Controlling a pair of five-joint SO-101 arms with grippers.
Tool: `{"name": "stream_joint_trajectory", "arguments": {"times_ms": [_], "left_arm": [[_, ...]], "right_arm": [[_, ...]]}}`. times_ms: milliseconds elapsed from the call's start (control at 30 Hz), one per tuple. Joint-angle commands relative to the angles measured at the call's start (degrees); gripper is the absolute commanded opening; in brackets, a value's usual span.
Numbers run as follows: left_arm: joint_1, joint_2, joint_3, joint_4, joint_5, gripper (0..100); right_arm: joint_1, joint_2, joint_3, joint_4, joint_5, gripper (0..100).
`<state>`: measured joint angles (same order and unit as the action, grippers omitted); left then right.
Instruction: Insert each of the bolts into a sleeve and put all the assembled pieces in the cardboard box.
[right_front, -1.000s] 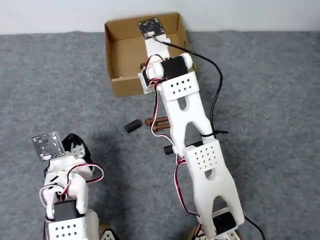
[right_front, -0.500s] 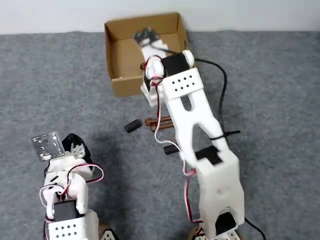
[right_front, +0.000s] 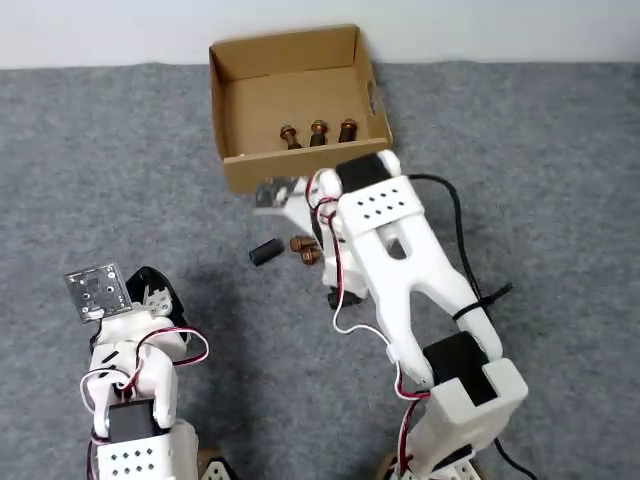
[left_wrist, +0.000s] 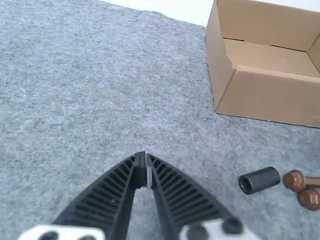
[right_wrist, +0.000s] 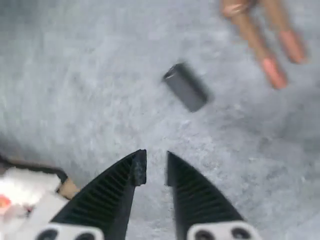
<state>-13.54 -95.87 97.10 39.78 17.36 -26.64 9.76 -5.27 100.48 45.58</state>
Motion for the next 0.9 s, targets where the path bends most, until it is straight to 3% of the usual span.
{"name": "stream_joint_trajectory", "arguments": {"times_ms": [0, 167, 767, 867], "left_arm": [[0.4, 0.1, -0.2, -1.3, 0.1, 1], [0.4, 0.1, -0.2, -1.3, 0.1, 1], [0.4, 0.1, -0.2, -1.4, 0.1, 1], [0.4, 0.1, -0.2, -1.4, 0.1, 1]], "right_arm": [[0.0, -2.5, 2.4, 0.8, 5.8, 18.0], [0.0, 2.0, 2.5, -2.2, 9.0, 19.3], [-2.0, 18.2, 2.5, -17.8, 9.9, 19.0], [-2.3, 21.3, 2.5, -18.1, 9.8, 14.6]]}}
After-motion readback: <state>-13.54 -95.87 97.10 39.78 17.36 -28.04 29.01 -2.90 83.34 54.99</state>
